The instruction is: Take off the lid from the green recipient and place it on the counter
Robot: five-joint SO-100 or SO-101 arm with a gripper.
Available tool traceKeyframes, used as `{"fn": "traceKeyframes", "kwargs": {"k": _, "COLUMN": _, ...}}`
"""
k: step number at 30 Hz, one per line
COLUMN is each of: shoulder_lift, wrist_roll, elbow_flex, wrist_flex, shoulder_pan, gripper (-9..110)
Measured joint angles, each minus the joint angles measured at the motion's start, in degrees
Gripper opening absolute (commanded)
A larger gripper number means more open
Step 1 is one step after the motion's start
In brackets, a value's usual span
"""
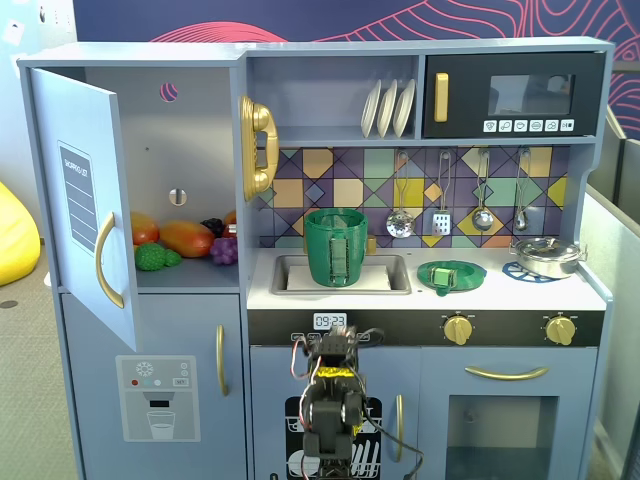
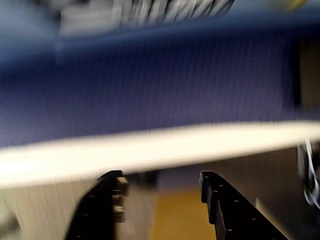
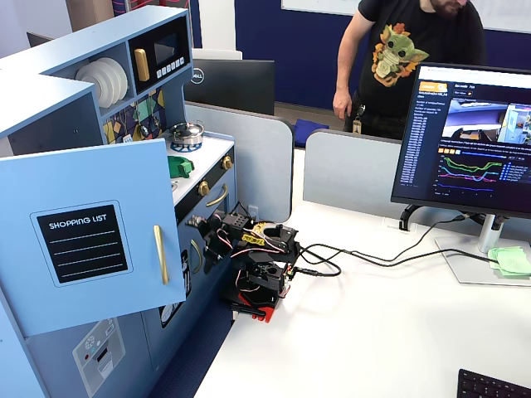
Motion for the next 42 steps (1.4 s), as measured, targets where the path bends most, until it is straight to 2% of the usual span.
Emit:
{"fn": "traceKeyframes", "kwargs": {"k": 7, "shoulder_lift": 9.1, "wrist_roll": -1.7, "elbow_flex": 5.3, "wrist_flex": 10.4, "shoulder_pan": -0.3, "gripper": 9}}
{"fn": "traceKeyframes", "kwargs": {"k": 13, "shoulder_lift": 14.2, "wrist_roll": -1.8, "elbow_flex": 5.2, "wrist_flex": 13.4, "shoulder_pan": 0.4, "gripper": 9}}
{"fn": "traceKeyframes", "kwargs": {"k": 23, "shoulder_lift": 15.8, "wrist_roll": 2.0, "elbow_flex": 5.0, "wrist_flex": 13.6, "shoulder_pan": 1.3, "gripper": 9}}
{"fn": "traceKeyframes", "kwargs": {"k": 42, "shoulder_lift": 15.8, "wrist_roll": 2.0, "elbow_flex": 5.0, "wrist_flex": 13.6, "shoulder_pan": 1.7, "gripper": 9}}
